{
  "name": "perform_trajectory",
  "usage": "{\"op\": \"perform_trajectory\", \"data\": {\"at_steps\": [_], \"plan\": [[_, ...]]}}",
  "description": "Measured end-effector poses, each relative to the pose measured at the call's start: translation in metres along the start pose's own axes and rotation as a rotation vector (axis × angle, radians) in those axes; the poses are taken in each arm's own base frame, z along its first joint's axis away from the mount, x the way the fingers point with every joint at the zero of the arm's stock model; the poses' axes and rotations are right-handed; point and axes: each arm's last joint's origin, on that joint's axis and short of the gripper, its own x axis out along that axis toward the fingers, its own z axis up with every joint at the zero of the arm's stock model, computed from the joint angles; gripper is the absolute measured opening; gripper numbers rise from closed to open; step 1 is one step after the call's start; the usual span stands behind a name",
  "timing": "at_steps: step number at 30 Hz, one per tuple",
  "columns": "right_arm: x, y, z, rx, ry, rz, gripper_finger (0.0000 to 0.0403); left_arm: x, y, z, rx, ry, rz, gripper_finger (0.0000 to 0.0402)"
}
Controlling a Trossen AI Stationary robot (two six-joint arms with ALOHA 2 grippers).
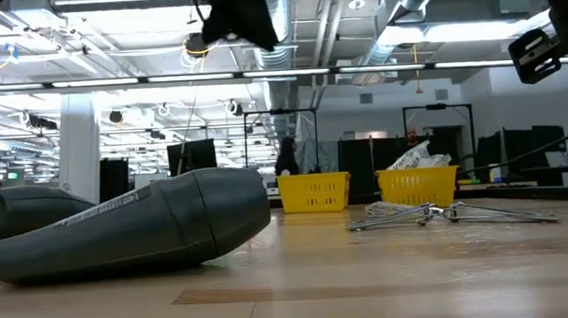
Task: Pick & Place Travel size toiletries
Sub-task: Put the silver nail cutter into the left yellow bin
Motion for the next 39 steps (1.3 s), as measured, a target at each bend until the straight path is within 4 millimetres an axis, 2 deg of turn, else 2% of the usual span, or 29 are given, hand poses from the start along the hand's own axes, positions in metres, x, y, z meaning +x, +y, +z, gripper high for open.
{"op": "perform_trajectory", "data": {"at_steps": [5, 8, 13, 17, 26, 39], "plan": [[0.0, 0.0, 0.0, 0.0, 0.0, 0.0, 0.0, 0.044, 0.001, -0.023, -0.117, 0.167, 0.006, 0.0153], [0.0, 0.0, 0.0, 0.0, 0.001, 0.0, 0.0, 0.062, 0.002, -0.033, -0.214, 0.221, 0.049, 0.0208], [0.0, 0.0, 0.0, 0.0, 0.0, 0.0, 0.0, 0.09, 0.002, -0.049, -0.306, 0.295, 0.112, 0.0263], [0.0, 0.0, 0.0, 0.0, 0.001, 0.0, 0.0, 0.106, 0.004, -0.059, -0.37, 0.343, 0.154, 0.0273], [0.0, 0.0, 0.0, 0.0, 0.0, 0.0, 0.0, 0.122, 0.005, -0.065, -0.423, 0.338, 0.237, 0.0273], [0.0, 0.0, 0.0, 0.0, 0.001, 0.0, 0.0, 0.153, -0.018, -0.095, -0.461, 0.399, 0.296, 0.0273]]}}
